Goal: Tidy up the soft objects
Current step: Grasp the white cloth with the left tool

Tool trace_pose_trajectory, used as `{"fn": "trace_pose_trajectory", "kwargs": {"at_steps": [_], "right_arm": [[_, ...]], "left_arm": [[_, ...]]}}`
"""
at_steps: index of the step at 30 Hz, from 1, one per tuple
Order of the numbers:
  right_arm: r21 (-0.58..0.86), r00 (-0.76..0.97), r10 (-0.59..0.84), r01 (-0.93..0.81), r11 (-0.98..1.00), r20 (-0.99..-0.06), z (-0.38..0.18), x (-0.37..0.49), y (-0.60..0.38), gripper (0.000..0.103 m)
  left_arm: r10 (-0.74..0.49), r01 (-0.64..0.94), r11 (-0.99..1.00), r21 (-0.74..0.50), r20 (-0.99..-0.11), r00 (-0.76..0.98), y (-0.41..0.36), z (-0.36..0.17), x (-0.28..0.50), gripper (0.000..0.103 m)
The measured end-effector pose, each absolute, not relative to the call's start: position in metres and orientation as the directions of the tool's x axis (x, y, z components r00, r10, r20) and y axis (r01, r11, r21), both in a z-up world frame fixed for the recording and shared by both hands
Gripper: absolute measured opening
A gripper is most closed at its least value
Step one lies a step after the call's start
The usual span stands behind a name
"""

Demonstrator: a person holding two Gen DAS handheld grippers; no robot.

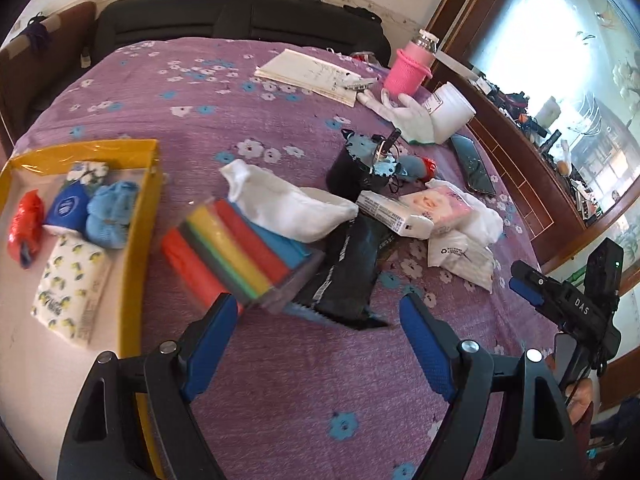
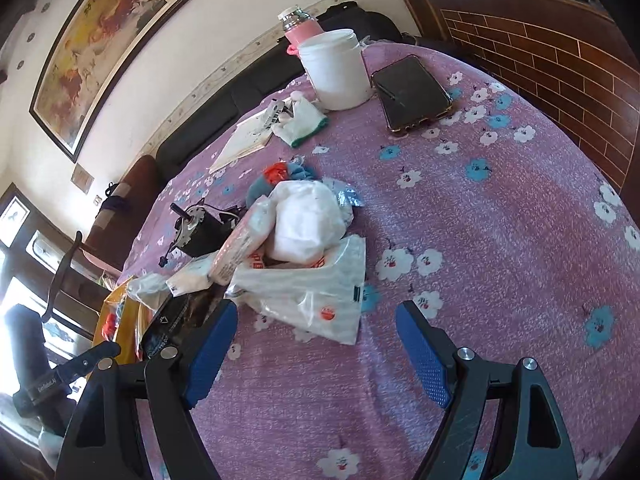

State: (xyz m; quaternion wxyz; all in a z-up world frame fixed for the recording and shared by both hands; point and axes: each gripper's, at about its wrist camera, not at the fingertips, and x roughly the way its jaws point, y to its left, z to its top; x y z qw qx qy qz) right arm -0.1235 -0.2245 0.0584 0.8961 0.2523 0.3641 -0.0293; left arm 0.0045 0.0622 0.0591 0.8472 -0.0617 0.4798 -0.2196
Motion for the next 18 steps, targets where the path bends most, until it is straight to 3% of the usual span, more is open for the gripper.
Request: {"fn": "trace_pose_trajectory", "kwargs": {"at_steps": [11,18], "right_arm": [[0.474,0.732,0.178,0.22,0.852,-0.658,0.038,-0.114,-0.232,0.085],[0.462,0.731,0.173,0.213,0.861,-0.66,0.036,-0.114,-0.229,0.086]], "left_arm": [[-0.481,0.179,0.875,-0.45,-0.763,0.433,0.062,0.051,0.062,0.082],[-0.48,0.129,0.872,-0.473,-0.771,0.418,0.052,0.039,0.089,0.082]]}}
